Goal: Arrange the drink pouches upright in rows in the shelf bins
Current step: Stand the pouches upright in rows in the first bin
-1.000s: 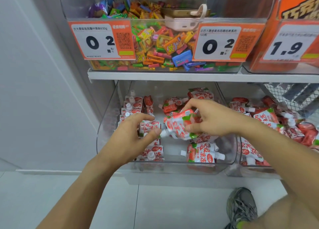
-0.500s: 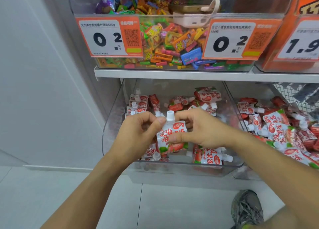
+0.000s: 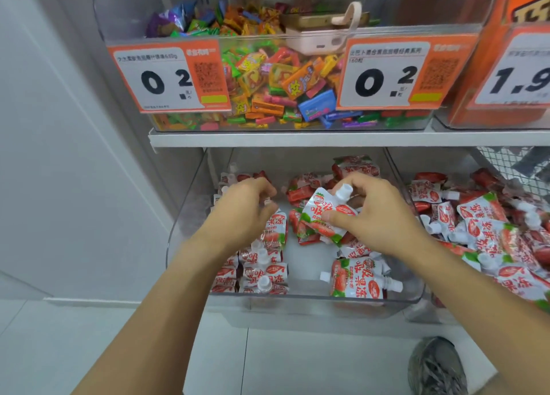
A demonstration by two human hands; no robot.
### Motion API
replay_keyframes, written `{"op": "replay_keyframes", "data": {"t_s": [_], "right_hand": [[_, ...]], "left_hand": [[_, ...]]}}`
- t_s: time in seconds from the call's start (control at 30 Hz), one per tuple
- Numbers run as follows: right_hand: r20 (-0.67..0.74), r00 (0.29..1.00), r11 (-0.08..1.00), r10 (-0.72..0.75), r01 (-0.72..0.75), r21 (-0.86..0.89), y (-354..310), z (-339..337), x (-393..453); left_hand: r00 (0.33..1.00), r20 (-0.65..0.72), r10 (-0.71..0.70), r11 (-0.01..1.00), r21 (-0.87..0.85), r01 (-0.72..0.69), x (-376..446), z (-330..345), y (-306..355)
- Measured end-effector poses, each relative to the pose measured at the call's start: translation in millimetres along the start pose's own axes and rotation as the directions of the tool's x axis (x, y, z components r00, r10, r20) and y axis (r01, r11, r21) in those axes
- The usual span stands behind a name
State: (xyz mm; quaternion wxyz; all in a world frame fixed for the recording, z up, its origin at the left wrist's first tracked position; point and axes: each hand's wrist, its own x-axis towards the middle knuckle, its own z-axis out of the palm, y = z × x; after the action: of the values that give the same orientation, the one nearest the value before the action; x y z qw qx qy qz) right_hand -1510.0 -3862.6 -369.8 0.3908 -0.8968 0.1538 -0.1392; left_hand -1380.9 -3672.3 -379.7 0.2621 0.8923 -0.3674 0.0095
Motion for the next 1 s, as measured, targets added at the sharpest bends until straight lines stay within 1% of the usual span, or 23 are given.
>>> {"op": "replay_keyframes", "data": {"t_s": [0.03,0.07,0.17,0.23,0.33,0.43,0.53,0.6,0.7,0.8,0.87,1.0], "right_hand": [[-0.006,1.0,1.0,0.009,-0.009,-0.009,2,-1,0],[-0.013,1.0,1.0,0.018,-0.018,-0.019,3,-1,-1],[-0.071,0.997,0.998,0.037,-0.041,-0.047,5,-1,-3],[-0.109,0.993,0.997,0.046,-0.052,-0.06,5,0,-3],[-0.093,0.993,0.994,0.071,-0.078,-0.074,2,0,-5],[-0.068,0.995,0.994,0.068,-0.074,-0.085,1,3,-7],[-0.06,0.996,0.996,0.066,-0.069,-0.05,1,5,-6],[-0.055,0.996,0.997,0.07,-0.072,-0.032,0,5,-4],[-0.08,0.995,0.998,0.06,-0.061,-0.006,-5,7,2],[-0.091,0.996,0.998,0.023,-0.017,0.067,-16,20,14],[-0.067,0.998,0.998,-0.006,0.01,0.063,-19,36,24],[0.049,0.999,0.996,-0.024,0.02,0.085,-18,70,42]], "left_hand": [[0.999,0.039,0.006,0.999,0.045,-0.008,6,3,-2],[0.997,0.074,0.001,0.999,0.054,-0.005,11,6,-6],[0.986,0.159,-0.051,0.999,0.021,0.048,20,11,-19],[0.981,0.173,-0.093,0.995,0.06,0.083,26,13,-24],[0.978,0.179,-0.111,0.987,0.135,0.087,34,19,-24],[0.974,0.197,-0.115,0.99,0.106,0.096,36,22,-23],[0.978,0.194,-0.076,0.994,0.089,0.06,30,18,-21],[0.975,0.22,-0.029,0.995,0.102,0.007,23,11,-20],[0.968,0.25,0.03,0.997,0.064,-0.048,6,6,-17],[0.954,0.299,0.026,0.999,0.011,-0.03,-9,6,-16],[0.95,0.312,0.013,1.0,0.002,-0.015,-13,5,-18],[0.953,0.303,-0.003,1.0,-0.02,0.009,-14,-2,-24]]}}
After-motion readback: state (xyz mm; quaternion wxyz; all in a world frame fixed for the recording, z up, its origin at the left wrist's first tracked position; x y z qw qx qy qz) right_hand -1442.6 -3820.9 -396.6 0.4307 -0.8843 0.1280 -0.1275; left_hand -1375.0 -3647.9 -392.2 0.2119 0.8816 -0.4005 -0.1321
